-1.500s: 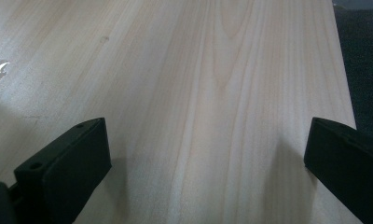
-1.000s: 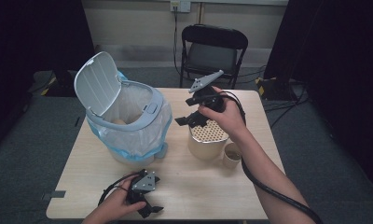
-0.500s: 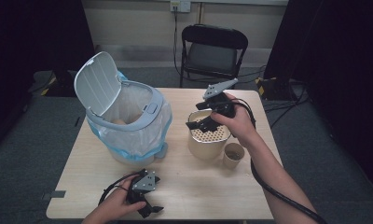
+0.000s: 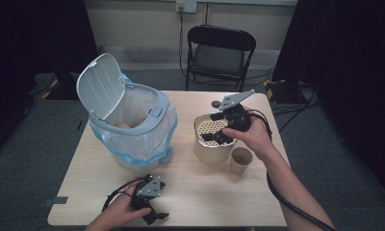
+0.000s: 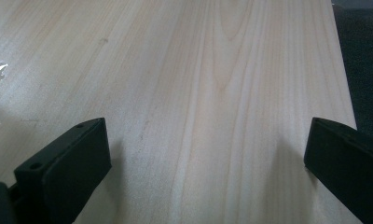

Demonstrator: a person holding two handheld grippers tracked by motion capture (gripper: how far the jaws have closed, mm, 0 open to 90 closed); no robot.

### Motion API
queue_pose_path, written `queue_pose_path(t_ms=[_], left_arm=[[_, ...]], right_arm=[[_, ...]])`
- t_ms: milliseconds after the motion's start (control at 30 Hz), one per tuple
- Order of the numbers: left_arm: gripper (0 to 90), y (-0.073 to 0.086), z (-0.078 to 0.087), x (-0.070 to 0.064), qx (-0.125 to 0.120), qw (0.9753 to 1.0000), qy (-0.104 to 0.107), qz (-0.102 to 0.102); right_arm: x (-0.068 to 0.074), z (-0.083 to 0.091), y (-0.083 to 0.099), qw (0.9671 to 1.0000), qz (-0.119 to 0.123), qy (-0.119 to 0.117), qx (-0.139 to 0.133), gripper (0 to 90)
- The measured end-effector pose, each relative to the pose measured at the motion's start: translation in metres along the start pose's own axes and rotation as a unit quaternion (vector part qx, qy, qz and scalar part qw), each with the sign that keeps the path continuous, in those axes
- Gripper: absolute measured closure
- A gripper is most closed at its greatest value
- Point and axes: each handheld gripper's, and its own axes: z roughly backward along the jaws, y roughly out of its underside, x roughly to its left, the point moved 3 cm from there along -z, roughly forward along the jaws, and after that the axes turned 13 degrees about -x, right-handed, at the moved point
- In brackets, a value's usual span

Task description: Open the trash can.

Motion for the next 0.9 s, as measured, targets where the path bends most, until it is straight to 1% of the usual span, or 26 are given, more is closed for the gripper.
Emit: queue_pose_path(t_ms=[100, 133, 267, 333, 400, 467, 533, 633, 667, 767, 867, 900], left_arm=[[0.0, 0.0, 0.0, 0.0, 0.002, 1.0, 0.0, 0.0], [0.0, 0.0, 0.0, 0.0, 0.002, 1.0, 0.0, 0.0], [0.0, 0.0, 0.0, 0.0, 0.002, 1.0, 0.0, 0.0], [0.0, 0.0, 0.0, 0.0, 0.002, 1.0, 0.0, 0.001], [0.0, 0.0, 0.0, 0.0, 0.002, 1.0, 0.0, 0.001], [0.0, 0.0, 0.0, 0.0, 0.002, 1.0, 0.0, 0.001], [0.0, 0.0, 0.0, 0.0, 0.002, 1.0, 0.0, 0.001], [0.0, 0.0, 0.0, 0.0, 0.002, 1.0, 0.0, 0.001], [0.0, 0.0, 0.0, 0.0, 0.002, 1.0, 0.0, 0.0], [0.0, 0.0, 0.0, 0.0, 0.002, 1.0, 0.0, 0.0], [0.0, 0.0, 0.0, 0.0, 0.002, 1.0, 0.001, 0.003], [0.0, 0.0, 0.0, -0.001, 0.002, 1.0, 0.001, 0.004]], right_arm=[[0.0, 0.003, 0.002, 1.0, -0.003, 0.004, -0.002, 15.1], [0.0, 0.006, 0.006, 1.0, -0.003, 0.007, -0.003, 15.4], [-0.001, 0.012, 0.01, 0.9999, -0.006, 0.015, -0.003, 15.9], [-0.001, 0.018, 0.015, 0.9997, -0.011, 0.02, -0.004, 17.8], [-0.001, 0.019, 0.017, 0.9997, -0.013, 0.022, -0.003, 17.8], [-0.002, 0.025, 0.024, 0.9994, -0.025, 0.025, -0.005, 18.2], [-0.003, 0.027, 0.026, 0.9992, -0.026, 0.028, -0.005, 17.9], [-0.005, 0.034, 0.034, 0.9986, -0.038, 0.036, -0.004, 16.9], [-0.006, 0.036, 0.036, 0.9986, -0.036, 0.039, -0.004, 16.9], [-0.009, 0.045, 0.046, 0.9979, -0.04, 0.05, -0.003, 16.9], [-0.011, 0.049, 0.051, 0.9975, -0.042, 0.055, -0.005, 16.7], [-0.012, 0.053, 0.055, 0.9969, -0.046, 0.063, -0.004, 16.5]])
